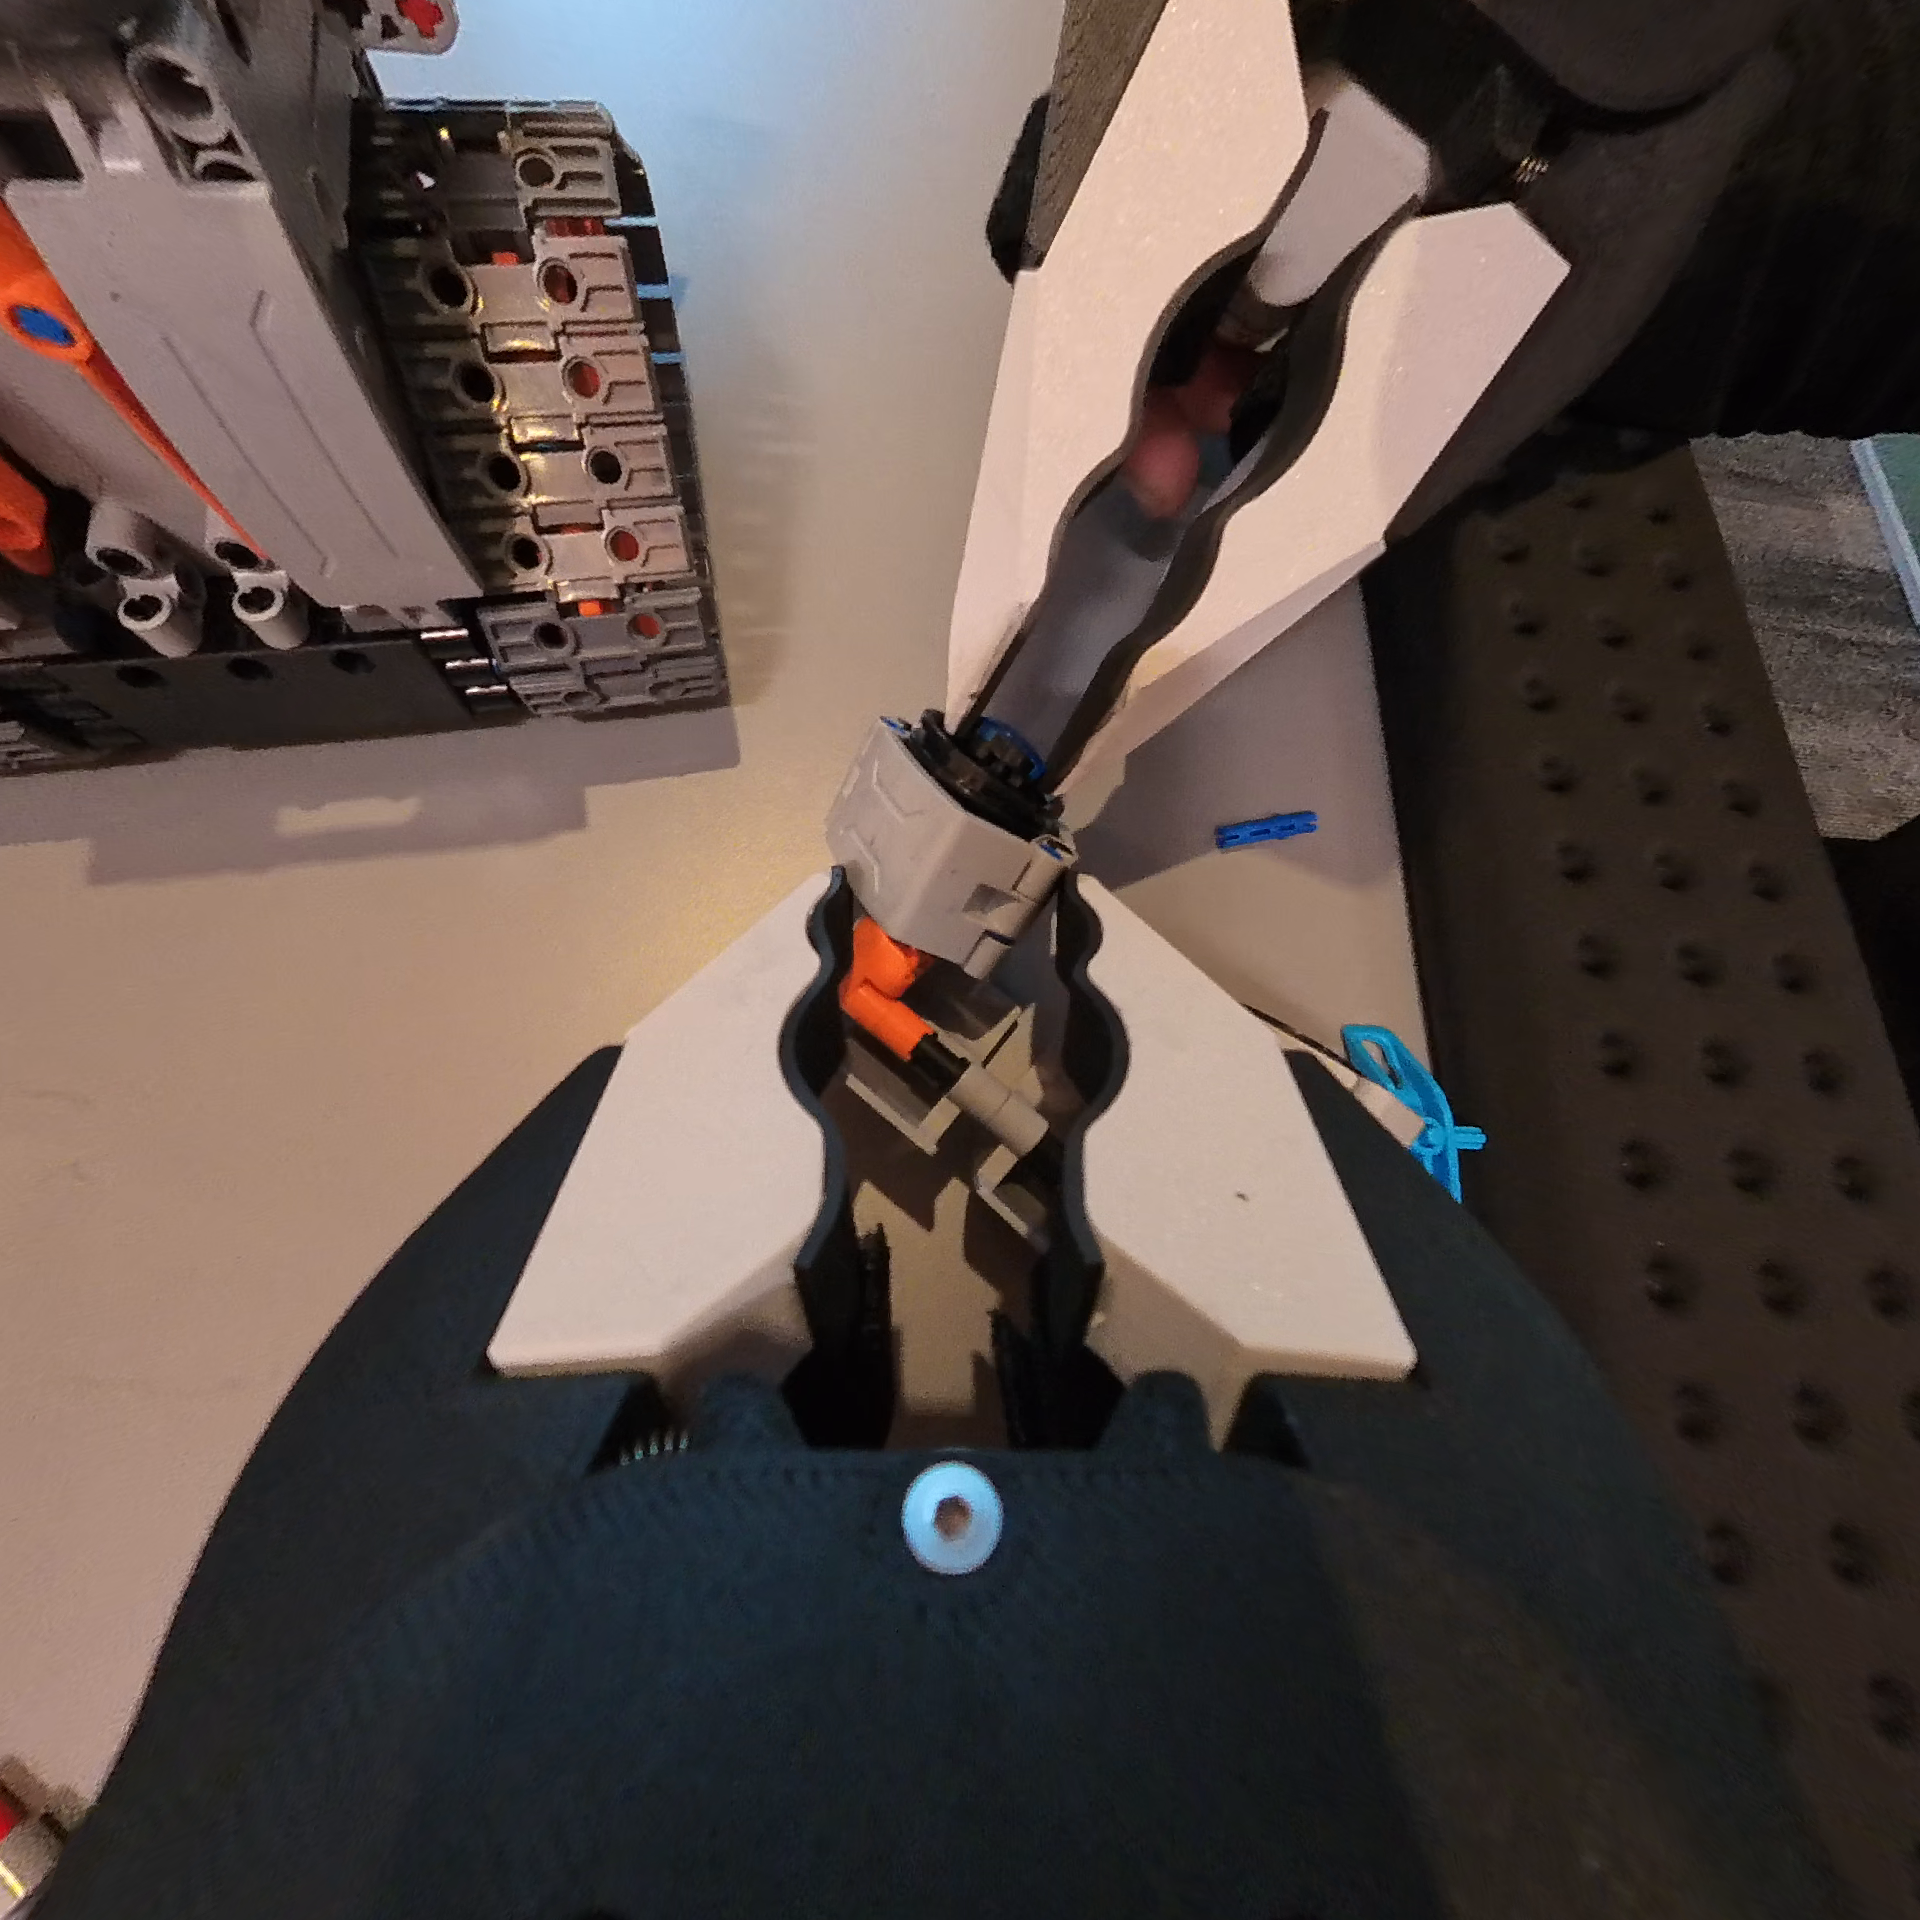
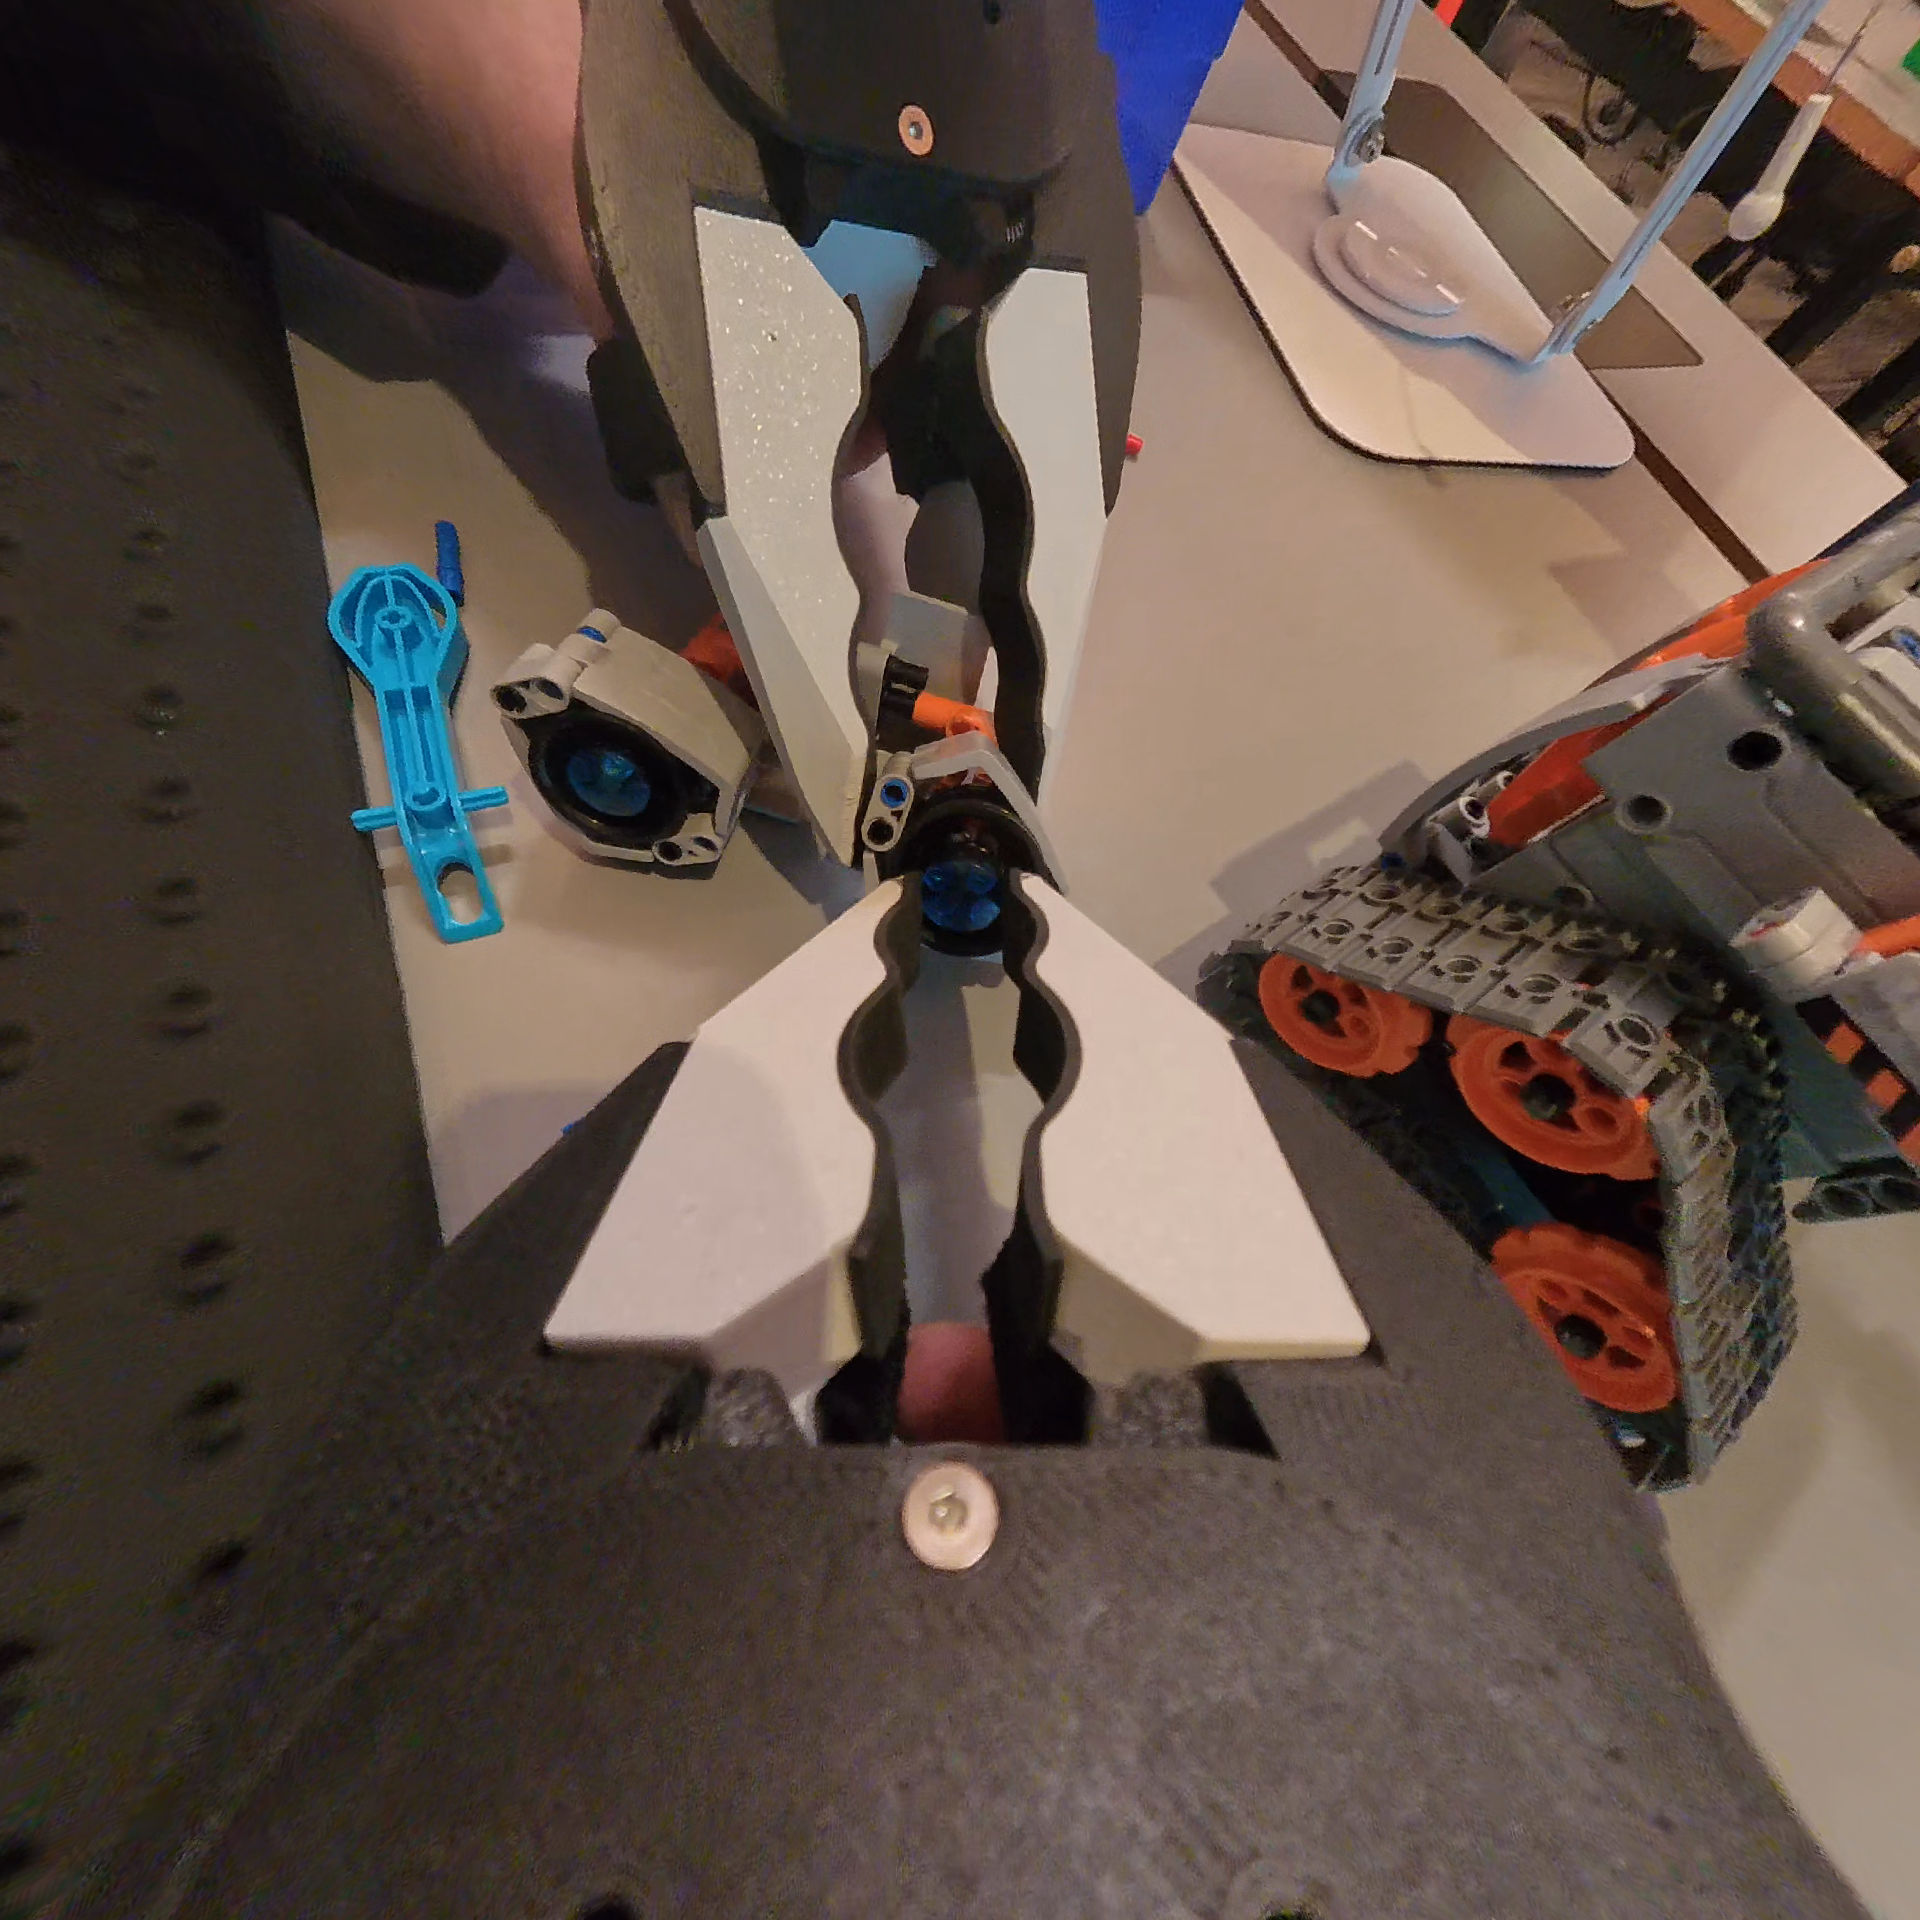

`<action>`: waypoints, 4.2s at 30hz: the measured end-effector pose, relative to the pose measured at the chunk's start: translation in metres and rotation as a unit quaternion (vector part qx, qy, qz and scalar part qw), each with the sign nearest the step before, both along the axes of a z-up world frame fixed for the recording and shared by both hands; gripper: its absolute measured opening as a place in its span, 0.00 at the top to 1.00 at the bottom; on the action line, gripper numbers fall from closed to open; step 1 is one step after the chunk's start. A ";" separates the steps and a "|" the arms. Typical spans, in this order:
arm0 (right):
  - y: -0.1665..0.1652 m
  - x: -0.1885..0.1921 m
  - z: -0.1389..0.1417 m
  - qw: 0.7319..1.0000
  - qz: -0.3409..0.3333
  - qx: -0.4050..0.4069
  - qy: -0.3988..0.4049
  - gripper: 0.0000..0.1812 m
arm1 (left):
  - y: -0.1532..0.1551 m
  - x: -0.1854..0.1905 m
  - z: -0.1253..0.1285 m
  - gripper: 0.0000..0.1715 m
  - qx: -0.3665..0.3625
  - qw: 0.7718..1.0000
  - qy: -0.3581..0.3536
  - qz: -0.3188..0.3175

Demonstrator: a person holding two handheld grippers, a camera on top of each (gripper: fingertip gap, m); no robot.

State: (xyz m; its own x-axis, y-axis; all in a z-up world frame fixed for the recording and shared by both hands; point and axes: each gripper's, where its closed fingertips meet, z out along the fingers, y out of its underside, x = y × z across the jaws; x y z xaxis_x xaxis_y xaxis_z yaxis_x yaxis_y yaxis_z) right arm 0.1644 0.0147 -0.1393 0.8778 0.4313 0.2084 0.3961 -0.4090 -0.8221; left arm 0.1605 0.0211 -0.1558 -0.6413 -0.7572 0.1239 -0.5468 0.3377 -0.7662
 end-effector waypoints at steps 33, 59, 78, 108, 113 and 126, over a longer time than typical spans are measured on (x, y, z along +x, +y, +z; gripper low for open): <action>0.006 0.006 -0.012 0.993 0.010 -0.095 0.065 0.93 | 0.008 0.004 -0.003 0.80 0.049 0.998 -0.017 0.020; -0.049 0.018 -0.022 0.991 0.023 -0.123 0.049 0.89 | 0.003 0.002 -0.004 0.78 0.105 0.994 -0.020 -0.010; -0.045 0.017 -0.031 0.990 0.016 -0.139 0.020 0.93 | -0.007 0.007 -0.007 0.74 0.131 0.991 -0.015 -0.036; -0.032 0.022 -0.011 0.989 -0.006 -0.074 0.128 0.93 | -0.028 0.026 -0.011 0.75 0.267 0.959 -0.016 -0.096; -0.032 0.024 -0.005 0.990 -0.007 -0.057 0.127 0.93 | -0.028 0.028 -0.009 0.77 0.247 0.966 -0.016 -0.081; -0.028 0.033 0.014 0.996 -0.020 0.014 0.090 0.93 | -0.039 0.040 0.011 0.77 0.046 0.998 -0.041 -0.017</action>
